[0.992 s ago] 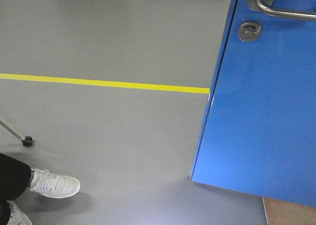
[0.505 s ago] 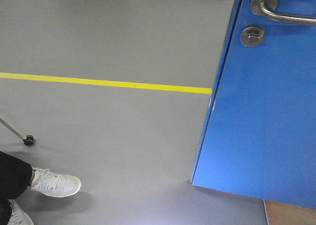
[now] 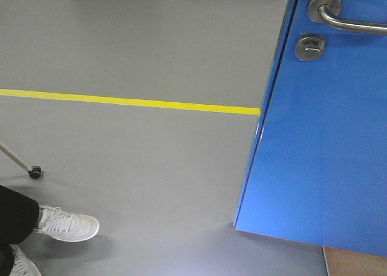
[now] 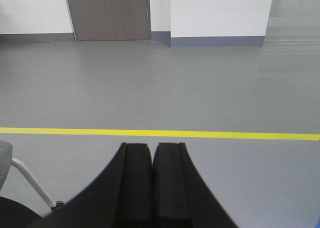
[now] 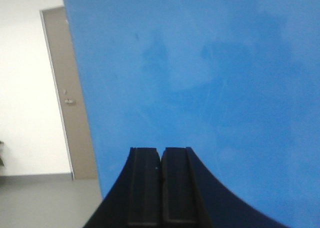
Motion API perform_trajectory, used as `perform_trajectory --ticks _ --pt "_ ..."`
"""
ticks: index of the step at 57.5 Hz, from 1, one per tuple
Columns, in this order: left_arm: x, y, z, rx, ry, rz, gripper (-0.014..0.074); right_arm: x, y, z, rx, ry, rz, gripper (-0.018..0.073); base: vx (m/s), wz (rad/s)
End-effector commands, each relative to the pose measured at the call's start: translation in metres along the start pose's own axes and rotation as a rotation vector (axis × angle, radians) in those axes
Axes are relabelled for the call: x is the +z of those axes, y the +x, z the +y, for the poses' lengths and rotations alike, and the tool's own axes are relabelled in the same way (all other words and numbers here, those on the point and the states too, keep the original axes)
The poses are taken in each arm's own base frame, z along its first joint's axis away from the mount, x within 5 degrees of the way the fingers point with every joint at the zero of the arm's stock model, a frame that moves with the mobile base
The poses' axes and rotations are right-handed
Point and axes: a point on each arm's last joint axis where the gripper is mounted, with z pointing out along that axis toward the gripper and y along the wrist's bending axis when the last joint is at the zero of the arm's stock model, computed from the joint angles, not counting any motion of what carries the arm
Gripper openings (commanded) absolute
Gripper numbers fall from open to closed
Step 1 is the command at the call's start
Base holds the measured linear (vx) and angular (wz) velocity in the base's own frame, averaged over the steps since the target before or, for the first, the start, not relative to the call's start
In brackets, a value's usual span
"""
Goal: Move to blue door and open it
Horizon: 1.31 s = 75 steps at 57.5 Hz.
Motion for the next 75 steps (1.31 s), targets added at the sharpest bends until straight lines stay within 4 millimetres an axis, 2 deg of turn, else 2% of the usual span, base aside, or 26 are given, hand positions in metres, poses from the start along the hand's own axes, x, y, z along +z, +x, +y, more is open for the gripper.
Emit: perform_trajectory --ticks 1,9,28,33,36,41,42,48,55,61,68,75 --pt "-0.004 -0.017 0.0 -0.008 0.007 -0.123 0.0073 -0.017 -0.034 0.004 -0.054 -0.017 -0.156 0.0012 0.0 0.0" --pt "-0.004 -0.017 0.0 -0.008 0.007 -0.123 0.0073 -0.025 -0.039 0.004 -0.122 -0.008 -0.145 0.0012 0.0 0.0" --pt "-0.004 -0.017 0.0 -0.008 0.007 -0.123 0.0073 -0.026 -0.019 0.001 -0.162 0.017 0.088 0.0012 0.0 0.0" --pt "-0.004 -0.017 0.0 -0.008 0.007 -0.123 0.0073 -0.04 -0.018 0.0 -0.195 0.021 0.095 0.0012 0.0 0.0" --pt "-0.004 -0.017 0.0 -0.008 0.007 -0.123 0.0073 -0.057 -0.018 0.001 -0.201 0.018 0.064 0.0012 0.0 0.0" --pt "-0.004 -0.017 0.0 -0.008 0.007 -0.123 0.0073 -0.084 -0.003 -0.001 -0.206 0.012 0.037 0.0012 0.0 0.0" --pt "-0.004 -0.017 0.0 -0.008 0.007 -0.123 0.0073 -0.095 -0.001 -0.001 -0.216 0.01 0.013 0.0012 0.0 0.0" --pt "-0.004 -0.017 0.0 -0.008 0.007 -0.123 0.0073 -0.138 0.031 -0.006 -0.218 0.015 -0.001 0.0012 0.0 0.0" --pt "-0.004 -0.017 0.0 -0.008 0.007 -0.123 0.0073 -0.186 0.082 -0.013 -0.192 0.036 0.038 0.0012 0.0 0.0" --pt "-0.004 -0.017 0.0 -0.008 0.007 -0.123 0.0073 -0.217 0.124 -0.018 -0.175 0.051 0.057 0.0012 0.0 0.0" --pt "-0.004 -0.017 0.0 -0.008 0.007 -0.123 0.0073 -0.24 0.168 -0.023 -0.163 0.053 0.079 0.0012 0.0 0.0" --pt "-0.004 -0.017 0.0 -0.008 0.007 -0.123 0.0073 -0.252 0.198 -0.026 -0.156 0.054 0.094 0.0012 0.0 0.0"
